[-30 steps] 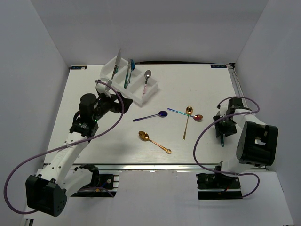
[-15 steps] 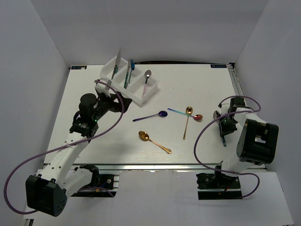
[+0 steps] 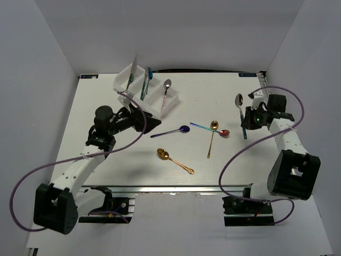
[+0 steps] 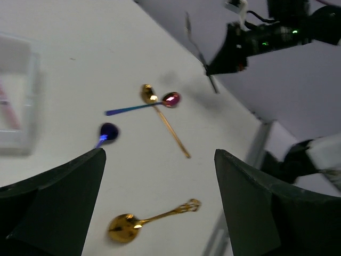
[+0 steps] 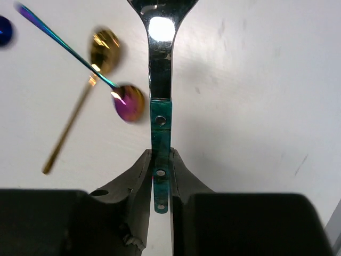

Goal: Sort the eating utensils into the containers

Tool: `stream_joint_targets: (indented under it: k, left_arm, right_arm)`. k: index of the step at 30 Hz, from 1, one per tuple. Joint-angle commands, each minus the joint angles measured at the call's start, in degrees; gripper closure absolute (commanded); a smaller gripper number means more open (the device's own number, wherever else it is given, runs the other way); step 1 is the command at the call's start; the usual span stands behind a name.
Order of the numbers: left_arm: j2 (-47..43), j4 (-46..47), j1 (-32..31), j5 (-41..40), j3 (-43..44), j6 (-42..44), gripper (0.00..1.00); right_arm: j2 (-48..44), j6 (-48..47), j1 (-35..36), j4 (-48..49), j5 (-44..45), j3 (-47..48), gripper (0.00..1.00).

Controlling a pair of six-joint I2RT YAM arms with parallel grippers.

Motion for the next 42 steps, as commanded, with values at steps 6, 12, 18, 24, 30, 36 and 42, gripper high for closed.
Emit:
stream_joint_targets:
  k: [6, 12, 18, 24, 30, 36, 42]
  left_arm:
    - [13.18, 15.62, -6.92, 9.64, 4.56, -22.04, 0.09]
    - [23.3, 15.71, -14.49, -2.85, 11.59, -24.49, 0.16]
    - [34.38, 15.97, -19.58, -10.41, 20.98, -23.62, 0.2]
    - [41.58, 15.97, -22.31, -13.67, 28.03, -22.31, 0.26]
    - [44.41, 15.97, -23.98, -14.46, 32.26, -20.99, 0.29]
    - [43.36, 15.97, -24.86, -14.38, 32.35, -19.49, 0.32]
    - [43.53, 16.24, -25.3, -14.47, 32.78, -18.35, 0.38]
  right_arm:
    - [-5.4, 5.91, 14.05, 9.91, -14.51, 4.51, 1.0]
    - [-4.7, 9.18, 19.87, 13.17, -17.85, 6.79, 1.0]
    - [-7.15, 11.64, 21.2, 17.21, -21.19, 4.69, 1.0]
    - [-10.58, 12.52, 21.38, 19.59, -23.56, 1.08, 1.0]
    - [-12.08, 12.43, 21.38, 20.47, -23.39, -0.94, 1.0]
    - [-12.52, 12.96, 21.38, 21.26, -23.04, -1.73, 1.0]
    - [-12.61, 13.31, 21.38, 21.88, -23.48, -2.43, 1.0]
